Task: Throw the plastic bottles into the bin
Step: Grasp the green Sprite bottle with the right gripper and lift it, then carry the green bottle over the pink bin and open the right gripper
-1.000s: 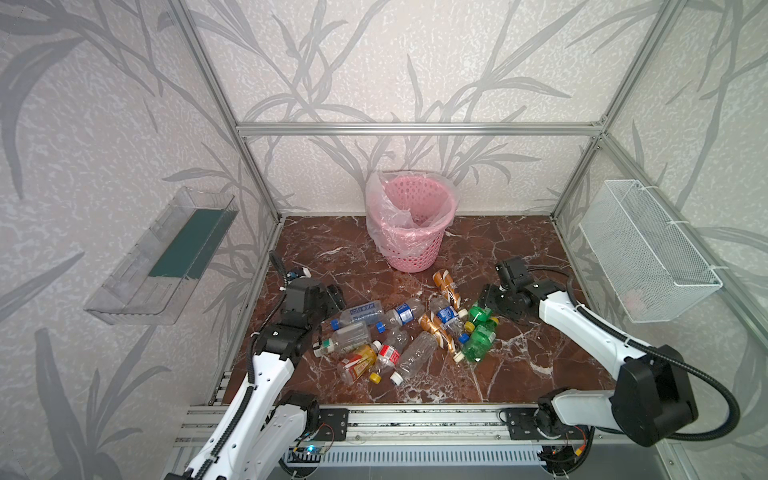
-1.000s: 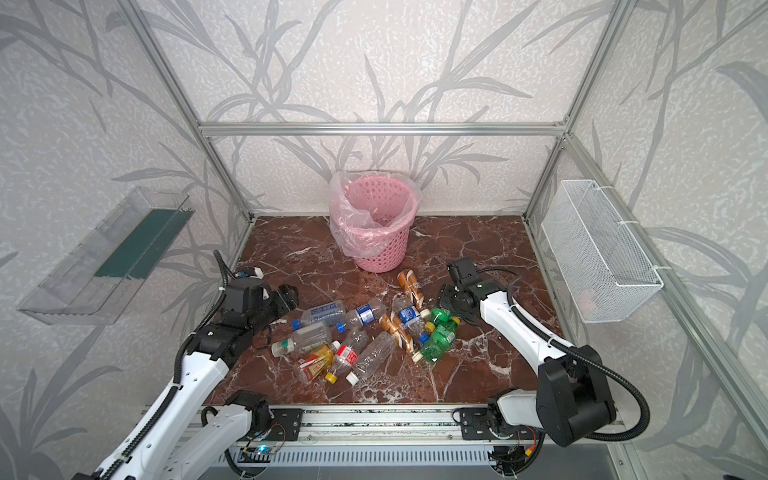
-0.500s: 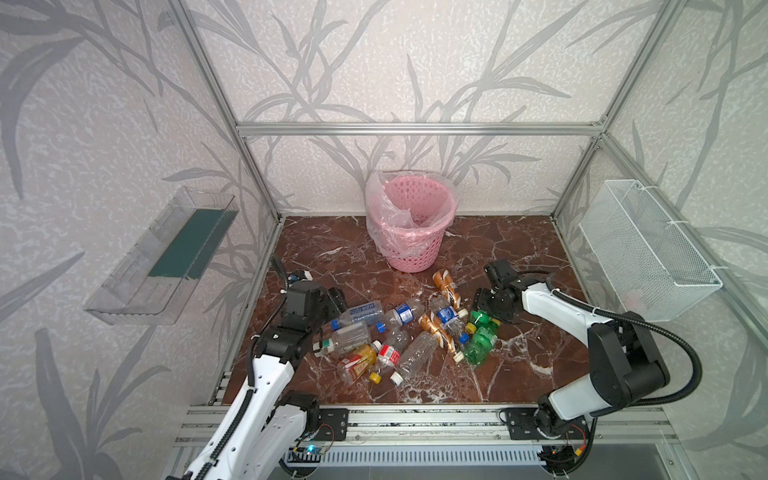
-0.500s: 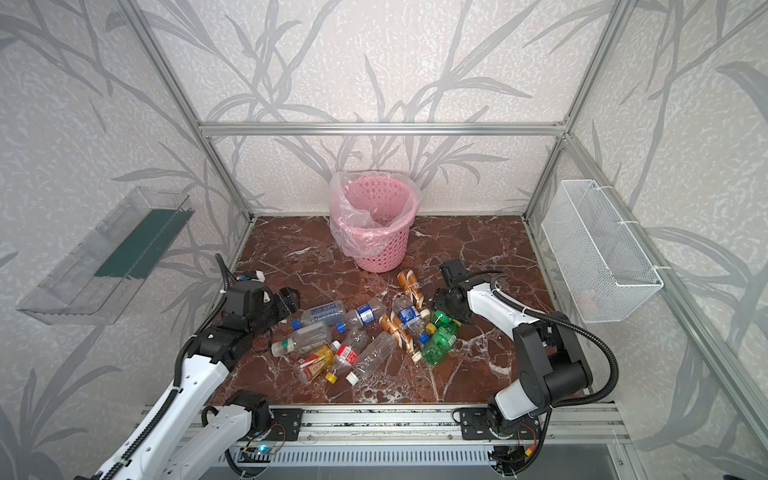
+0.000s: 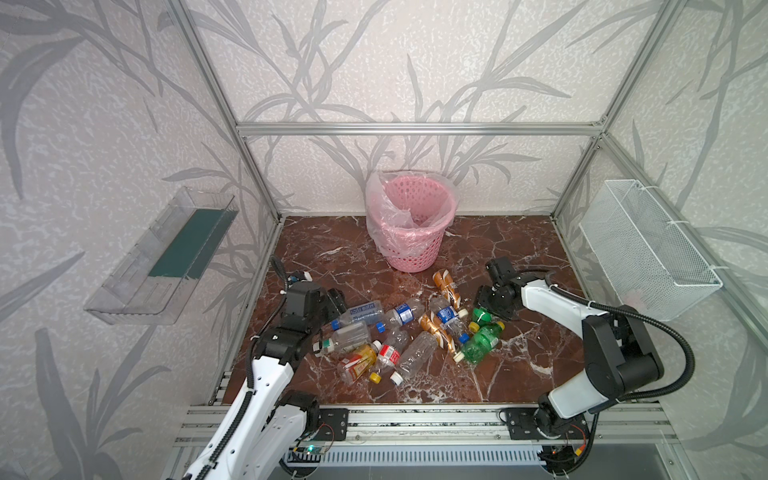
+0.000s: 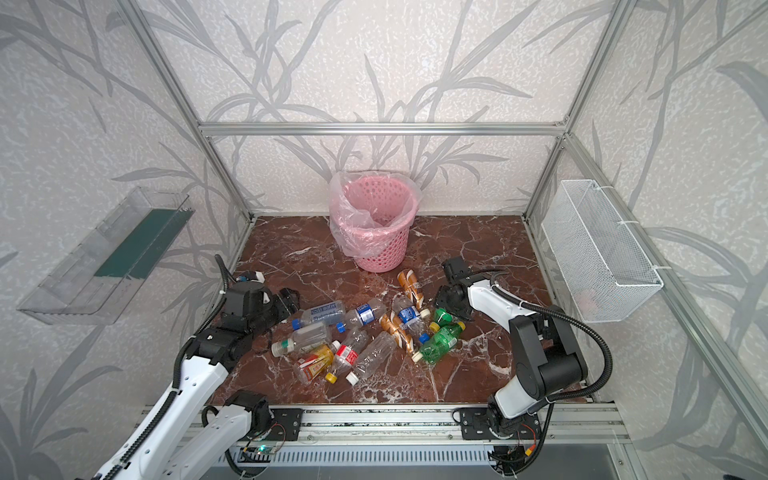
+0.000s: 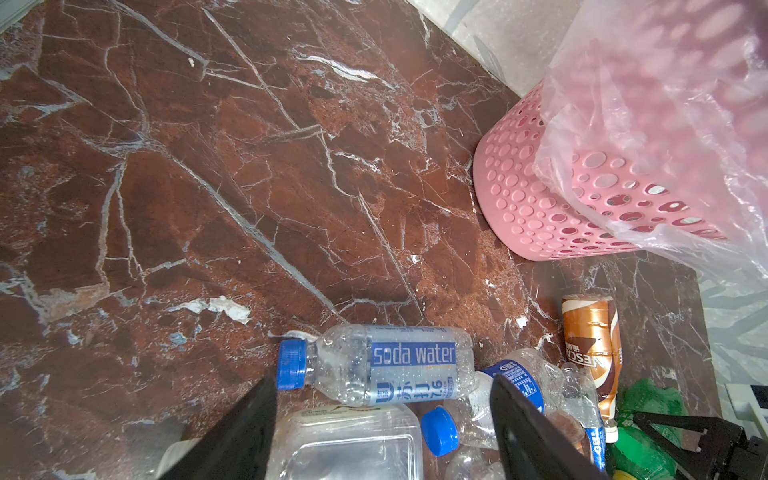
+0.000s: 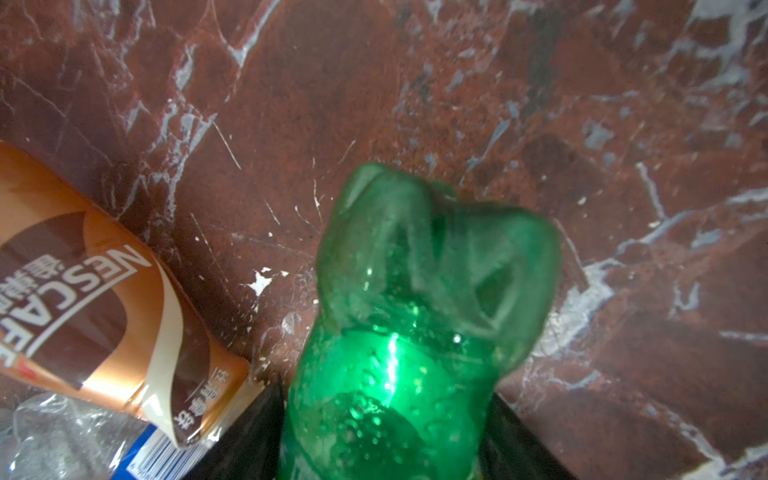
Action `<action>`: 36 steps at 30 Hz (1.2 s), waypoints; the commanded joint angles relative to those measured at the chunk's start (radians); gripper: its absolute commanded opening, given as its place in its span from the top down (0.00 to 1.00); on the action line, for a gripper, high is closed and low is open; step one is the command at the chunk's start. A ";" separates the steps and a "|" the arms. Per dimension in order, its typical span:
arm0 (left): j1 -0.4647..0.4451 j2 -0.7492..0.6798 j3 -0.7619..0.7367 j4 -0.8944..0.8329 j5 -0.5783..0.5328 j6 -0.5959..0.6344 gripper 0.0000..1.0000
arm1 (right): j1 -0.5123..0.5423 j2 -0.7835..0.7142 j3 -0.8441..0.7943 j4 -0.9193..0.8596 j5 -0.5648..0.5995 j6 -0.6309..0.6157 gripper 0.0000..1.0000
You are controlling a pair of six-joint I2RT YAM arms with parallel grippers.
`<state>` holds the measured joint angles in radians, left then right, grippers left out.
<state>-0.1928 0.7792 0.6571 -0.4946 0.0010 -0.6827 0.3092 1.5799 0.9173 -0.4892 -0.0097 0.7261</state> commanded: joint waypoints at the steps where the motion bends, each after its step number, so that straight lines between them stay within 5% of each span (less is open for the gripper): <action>1: -0.004 -0.011 0.007 -0.012 -0.010 -0.012 0.20 | -0.016 0.021 0.023 -0.003 0.010 -0.017 0.28; 17: -0.005 -0.005 0.018 -0.014 -0.010 -0.015 0.19 | -0.041 0.016 0.071 -0.039 0.011 -0.081 0.37; 36: -0.013 0.019 0.025 0.008 -0.001 -0.021 0.20 | -0.025 -0.404 -0.034 0.020 -0.169 -0.258 0.41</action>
<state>-0.2024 0.7948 0.6571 -0.4934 0.0021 -0.6930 0.2779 1.2240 0.9092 -0.4625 -0.1143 0.5068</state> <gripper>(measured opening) 0.805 0.595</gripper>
